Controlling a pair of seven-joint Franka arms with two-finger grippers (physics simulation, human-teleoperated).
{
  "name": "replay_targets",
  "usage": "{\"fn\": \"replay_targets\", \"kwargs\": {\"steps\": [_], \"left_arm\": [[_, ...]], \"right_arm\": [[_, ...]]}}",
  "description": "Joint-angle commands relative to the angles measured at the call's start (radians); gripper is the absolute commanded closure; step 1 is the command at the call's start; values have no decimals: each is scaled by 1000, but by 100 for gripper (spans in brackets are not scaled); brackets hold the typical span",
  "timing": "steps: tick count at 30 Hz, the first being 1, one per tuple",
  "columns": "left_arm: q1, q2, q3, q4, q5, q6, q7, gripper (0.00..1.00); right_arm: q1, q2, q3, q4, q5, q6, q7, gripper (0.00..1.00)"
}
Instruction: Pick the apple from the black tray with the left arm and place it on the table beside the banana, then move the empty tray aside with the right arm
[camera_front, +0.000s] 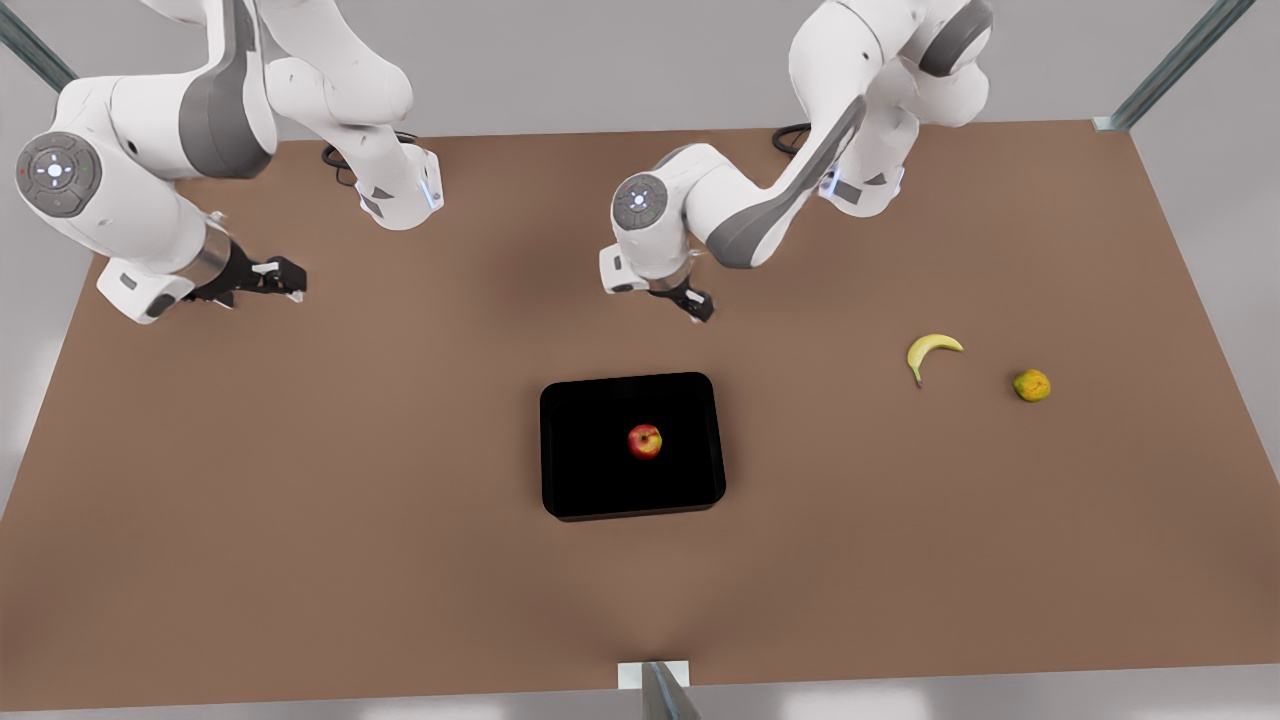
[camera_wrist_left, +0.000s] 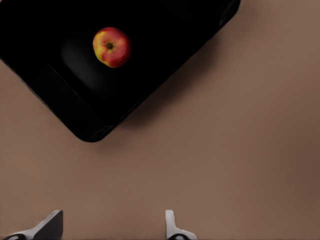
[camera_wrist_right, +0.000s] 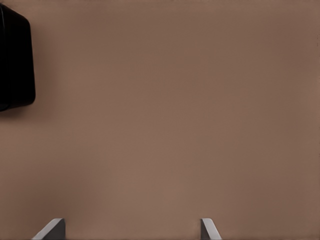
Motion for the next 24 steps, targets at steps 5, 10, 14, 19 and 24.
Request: {"fn": "replay_targets", "kwargs": {"steps": [5, 10, 14, 19, 24], "left_arm": [[56, 101, 5, -3, -18, 317, -1152, 0], [58, 190, 11, 96, 41, 355, -1131, 0], [61, 236, 51, 164, 95, 320, -969, 0], [64, 314, 90, 172, 94, 346, -847, 0], [58, 414, 82, 340, 94, 354, -795, 0]], "right_arm": [[3, 0, -1, 14, -10, -6, -5, 0], [3, 0, -1, 14, -12, -9, -5, 0], [1, 2, 1, 24, -13, -9, -5, 0], [4, 3, 2, 32, -13, -9, -3, 0], [4, 3, 2, 32, -15, -9, -3, 0]]}}
